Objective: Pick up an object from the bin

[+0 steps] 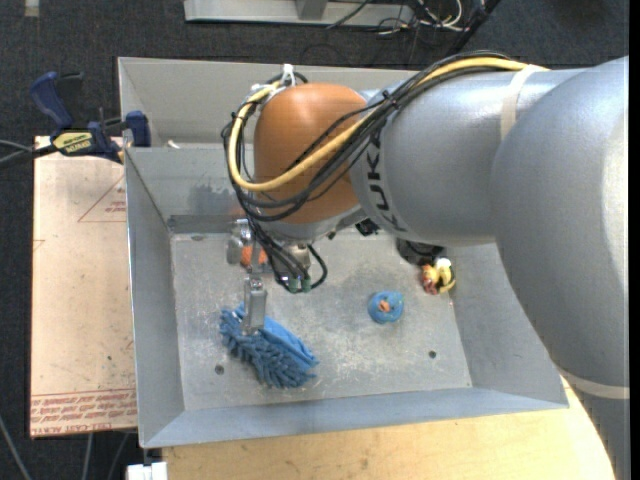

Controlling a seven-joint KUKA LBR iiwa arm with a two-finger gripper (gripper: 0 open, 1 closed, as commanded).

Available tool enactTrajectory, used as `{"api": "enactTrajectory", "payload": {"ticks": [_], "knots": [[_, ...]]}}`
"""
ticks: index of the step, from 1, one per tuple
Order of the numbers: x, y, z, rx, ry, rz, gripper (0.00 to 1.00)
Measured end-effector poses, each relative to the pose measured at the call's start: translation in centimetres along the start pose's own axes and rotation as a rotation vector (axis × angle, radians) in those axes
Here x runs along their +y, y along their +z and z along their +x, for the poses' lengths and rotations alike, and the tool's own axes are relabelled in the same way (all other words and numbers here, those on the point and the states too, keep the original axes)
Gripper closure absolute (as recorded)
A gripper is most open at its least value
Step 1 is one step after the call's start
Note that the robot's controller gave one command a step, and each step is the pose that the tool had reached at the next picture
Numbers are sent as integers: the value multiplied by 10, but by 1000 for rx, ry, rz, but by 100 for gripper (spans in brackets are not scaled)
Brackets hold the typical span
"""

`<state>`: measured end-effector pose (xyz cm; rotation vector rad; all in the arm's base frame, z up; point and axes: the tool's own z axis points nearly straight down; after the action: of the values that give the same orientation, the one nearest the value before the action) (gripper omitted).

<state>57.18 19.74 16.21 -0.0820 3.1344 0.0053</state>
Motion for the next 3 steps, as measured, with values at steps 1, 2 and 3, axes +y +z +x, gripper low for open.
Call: {"api": "enactTrajectory", "payload": {"ticks": [1, 2, 3], "knots": [[-6, 53, 36, 6, 70, 1, 0], [-7, 87, 60, 6, 178, 1, 100], [-7, 87, 60, 6, 178, 1, 100]]}}
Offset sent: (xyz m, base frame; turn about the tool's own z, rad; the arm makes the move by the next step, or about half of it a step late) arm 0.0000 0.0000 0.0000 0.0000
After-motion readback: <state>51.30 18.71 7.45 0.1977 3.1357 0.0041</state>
